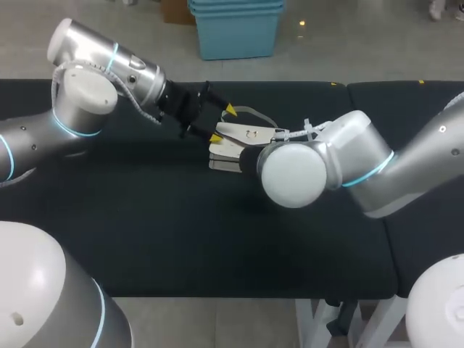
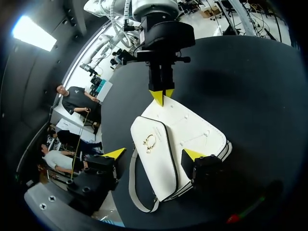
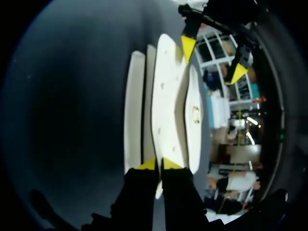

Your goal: Pick up the bag, open it, inspect its contents, close it, and place it on the opposite side

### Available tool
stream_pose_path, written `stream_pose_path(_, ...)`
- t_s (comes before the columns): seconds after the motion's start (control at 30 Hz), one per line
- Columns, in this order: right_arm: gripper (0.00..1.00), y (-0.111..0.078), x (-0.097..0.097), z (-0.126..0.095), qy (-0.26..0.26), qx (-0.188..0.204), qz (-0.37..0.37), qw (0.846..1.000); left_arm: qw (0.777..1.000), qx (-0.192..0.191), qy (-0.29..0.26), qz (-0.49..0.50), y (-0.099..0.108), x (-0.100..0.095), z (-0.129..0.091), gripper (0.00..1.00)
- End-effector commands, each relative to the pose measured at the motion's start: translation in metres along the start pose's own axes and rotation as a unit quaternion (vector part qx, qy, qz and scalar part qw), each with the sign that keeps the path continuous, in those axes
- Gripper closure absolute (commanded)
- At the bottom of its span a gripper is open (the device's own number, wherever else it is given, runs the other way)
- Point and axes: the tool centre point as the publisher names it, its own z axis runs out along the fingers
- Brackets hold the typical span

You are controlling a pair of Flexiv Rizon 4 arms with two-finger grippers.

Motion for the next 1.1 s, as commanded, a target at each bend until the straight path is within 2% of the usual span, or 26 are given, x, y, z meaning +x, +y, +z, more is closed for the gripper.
stream_pose_path(0.03, 1.0, 0.001, 0.005, 0.003, -0.013, -0.003, 0.003, 1.0, 1.0, 0.001, -0.001, 0.003, 0.001, 0.002, 0.002, 0.28)
stream_pose_path(0.17, 1.0, 0.0, 0.004, 0.002, -0.018, -0.004, 0.006, 1.0, 1.0, 0.0, 0.001, 0.003, 0.002, 0.001, 0.002, 0.28)
stream_pose_path(0.5, 1.0, 0.0, 0.004, 0.002, -0.02, -0.004, 0.008, 1.0, 1.0, 0.01, 0.009, 0.011, 0.0, 0.009, 0.007, 0.38)
stream_pose_path(0.67, 1.0, 0.0, 0.004, 0.002, -0.02, -0.004, 0.008, 1.0, 0.999, -0.018, 0.031, 0.035, -0.003, 0.01, 0.019, 0.44)
stream_pose_path(0.87, 1.0, 0.0, 0.004, 0.002, -0.02, -0.004, 0.008, 1.0, 0.998, -0.031, 0.033, 0.05, -0.003, 0.013, 0.026, 0.45)
stream_pose_path(1.0, 1.0, 0.0, 0.004, 0.002, -0.02, -0.004, 0.008, 1.0, 0.996, -0.059, 0.032, 0.056, -0.001, 0.012, 0.034, 0.57)
stream_pose_path(1.1, 1.0, 0.0, 0.004, 0.002, -0.02, -0.004, 0.008, 1.0, 0.995, -0.076, 0.031, 0.051, 0.004, 0.01, 0.039, 0.76)
